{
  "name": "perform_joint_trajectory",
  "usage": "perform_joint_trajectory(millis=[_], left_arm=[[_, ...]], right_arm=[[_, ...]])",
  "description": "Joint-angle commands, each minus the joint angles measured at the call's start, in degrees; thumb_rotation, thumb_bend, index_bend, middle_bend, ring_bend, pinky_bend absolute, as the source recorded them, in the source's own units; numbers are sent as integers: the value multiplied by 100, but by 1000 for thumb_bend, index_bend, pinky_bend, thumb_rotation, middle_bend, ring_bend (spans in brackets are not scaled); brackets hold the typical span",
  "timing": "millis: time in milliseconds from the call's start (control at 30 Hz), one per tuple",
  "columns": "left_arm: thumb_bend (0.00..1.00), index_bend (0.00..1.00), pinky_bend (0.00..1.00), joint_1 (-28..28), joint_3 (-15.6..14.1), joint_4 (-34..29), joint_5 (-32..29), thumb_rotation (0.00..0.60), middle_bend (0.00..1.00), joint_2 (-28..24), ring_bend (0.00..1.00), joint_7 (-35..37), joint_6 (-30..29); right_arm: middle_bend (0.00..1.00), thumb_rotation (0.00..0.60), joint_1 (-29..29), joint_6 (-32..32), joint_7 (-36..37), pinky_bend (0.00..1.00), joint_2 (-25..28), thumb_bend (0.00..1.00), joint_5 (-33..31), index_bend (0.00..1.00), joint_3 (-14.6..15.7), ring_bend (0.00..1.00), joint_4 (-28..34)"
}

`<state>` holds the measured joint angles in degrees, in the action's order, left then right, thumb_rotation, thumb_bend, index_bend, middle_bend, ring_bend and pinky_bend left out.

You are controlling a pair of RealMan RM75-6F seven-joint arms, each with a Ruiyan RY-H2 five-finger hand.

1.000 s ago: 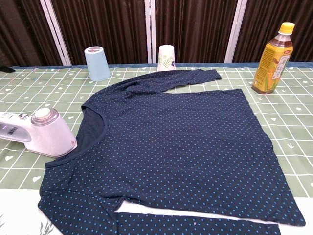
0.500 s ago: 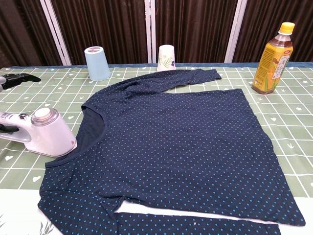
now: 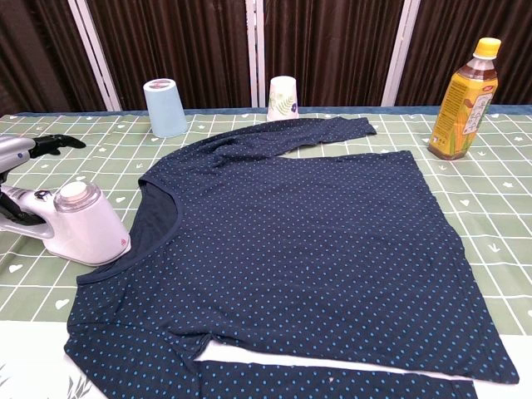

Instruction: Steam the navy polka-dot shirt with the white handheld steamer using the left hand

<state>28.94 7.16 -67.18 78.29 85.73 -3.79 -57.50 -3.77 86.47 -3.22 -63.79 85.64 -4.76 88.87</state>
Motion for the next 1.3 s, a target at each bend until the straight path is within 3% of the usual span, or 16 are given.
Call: perform_joint_trajectory(millis=[33, 267, 433, 700, 800, 867, 1100, 1300], left_arm=[[247, 184, 305, 19, -13, 59, 5, 600, 132, 55, 203, 13, -22], [399, 398, 477, 108, -63, 198, 32, 600, 299, 174, 346, 19, 20], [416, 513, 583, 138, -101, 258, 6, 600, 402, 219, 420, 26, 65], [424, 835, 777, 135, -140, 484, 157, 600, 651, 318, 571, 104, -185], [531, 957, 876, 140, -157, 554, 174, 600, 765, 357, 664, 116, -209], [591, 990, 914, 145, -176, 588, 188, 600, 808, 376, 702, 128, -212], [595, 1000, 971, 169, -257, 530, 281, 600, 879, 287, 762, 486, -145], [594, 1000, 985, 156, -224, 405, 569, 600, 895, 193, 776, 1451, -517]], right_arm=[[0, 600, 0, -9, 10, 0, 2, 0, -8, 0, 1, 0, 0], [0, 600, -8, -29, 32, 0, 10, 0, -19, 0, 0, 0, -9], [0, 600, -14, -47, 44, 0, 12, 0, -22, 0, 4, 0, -14], [0, 600, -23, -67, -8, 0, -8, 0, -16, 0, 18, 0, -12], [0, 600, -25, -68, -24, 0, -15, 0, -11, 0, 22, 0, -7], [0, 600, -23, -64, -40, 0, -19, 0, -16, 0, 21, 0, -6], [0, 600, -25, -62, -72, 0, -32, 0, -25, 0, 18, 0, -7], [0, 600, -32, -78, -104, 0, -45, 0, -35, 0, 19, 0, -3]])
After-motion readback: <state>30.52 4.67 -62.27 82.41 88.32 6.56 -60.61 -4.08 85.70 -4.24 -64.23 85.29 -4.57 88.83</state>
